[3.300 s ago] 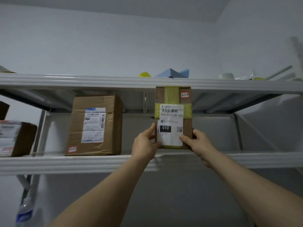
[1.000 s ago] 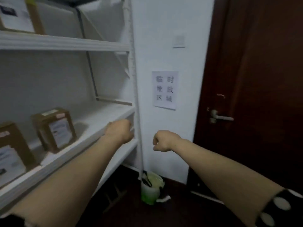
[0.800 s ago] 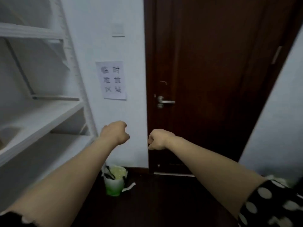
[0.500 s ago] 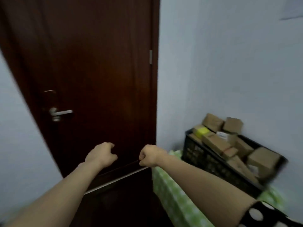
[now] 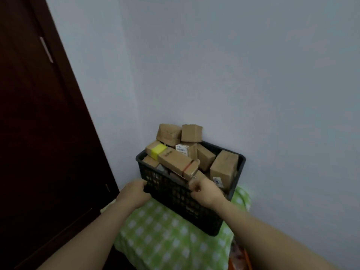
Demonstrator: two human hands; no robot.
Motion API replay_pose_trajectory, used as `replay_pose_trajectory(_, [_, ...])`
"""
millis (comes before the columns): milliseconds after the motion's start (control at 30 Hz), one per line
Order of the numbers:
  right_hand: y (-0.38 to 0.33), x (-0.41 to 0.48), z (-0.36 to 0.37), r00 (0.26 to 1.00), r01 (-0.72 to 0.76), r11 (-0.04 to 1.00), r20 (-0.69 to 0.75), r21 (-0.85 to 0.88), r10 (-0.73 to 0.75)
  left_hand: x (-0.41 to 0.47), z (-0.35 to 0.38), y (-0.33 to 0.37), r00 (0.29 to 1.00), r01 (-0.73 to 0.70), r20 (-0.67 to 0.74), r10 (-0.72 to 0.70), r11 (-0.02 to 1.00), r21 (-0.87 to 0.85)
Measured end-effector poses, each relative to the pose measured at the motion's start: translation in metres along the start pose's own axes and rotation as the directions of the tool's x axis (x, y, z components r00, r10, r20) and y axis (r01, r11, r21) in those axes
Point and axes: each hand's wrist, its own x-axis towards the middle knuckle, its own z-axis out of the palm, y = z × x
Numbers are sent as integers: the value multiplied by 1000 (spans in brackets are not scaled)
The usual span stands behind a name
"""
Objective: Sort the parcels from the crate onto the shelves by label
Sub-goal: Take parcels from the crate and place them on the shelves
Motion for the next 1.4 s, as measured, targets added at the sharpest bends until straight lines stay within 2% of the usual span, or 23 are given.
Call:
replay_pose_trajectory(200, [25, 73, -13, 991, -102, 994, -95, -34, 98, 102, 6, 16, 994, -93, 47, 94, 995, -18])
replay_pose_trajectory(367, [15, 161, -6, 987, -162, 983, -33, -90, 160, 188, 4, 2, 990, -116, 72, 119, 992, -45])
replay_pose_trajectory(500, [20, 216, 10, 966, -252, 955, 11, -155, 257, 245, 11, -18, 981, -175, 101, 165, 980, 98])
replay_pose_trajectory(600, [33, 240, 20, 956, -275, 930, 38, -243, 292, 276, 23, -30, 982, -126, 157, 100, 977, 172])
replay_pose_trajectory(833, [48, 258, 25, 965, -205, 934, 97, -293, 243, 300, 42, -38, 988, 14, 153, -16, 1000, 10])
replay_pose_trajectory(933, [51, 251, 7, 977, -147, 976, 129, -163, 169, 296, 36, -36, 990, 78, 122, -64, 991, -110])
replay_pose_trajectory(1033, [48, 236, -13, 981, -131, 989, 154, 75, 118, 276, 25, -32, 993, 101, 80, -86, 975, -200])
replay_pose_trajectory(1100, [44, 223, -23, 987, -93, 958, 155, 272, 51, 255, 19, -25, 994, 104, 49, -96, 972, -210])
replay_pose_trajectory(1167, [41, 207, -33, 982, -67, 918, 188, 391, -8, 227, 12, -13, 995, 99, 1, -101, 967, -234])
replay_pose_trajectory(1267, [37, 176, -45, 965, -128, 804, 260, 581, -35, 181, 3, 6, 977, 164, -76, -199, 930, -330])
replay_pose_trajectory(1333, [34, 156, -48, 942, -251, 649, 334, 719, -6, 153, -2, 14, 941, 240, -73, -332, 801, -548])
replay_pose_trajectory(1400, [25, 132, -48, 915, -338, 503, 403, 795, -23, 123, -3, 16, 911, 242, -10, -413, 553, -798])
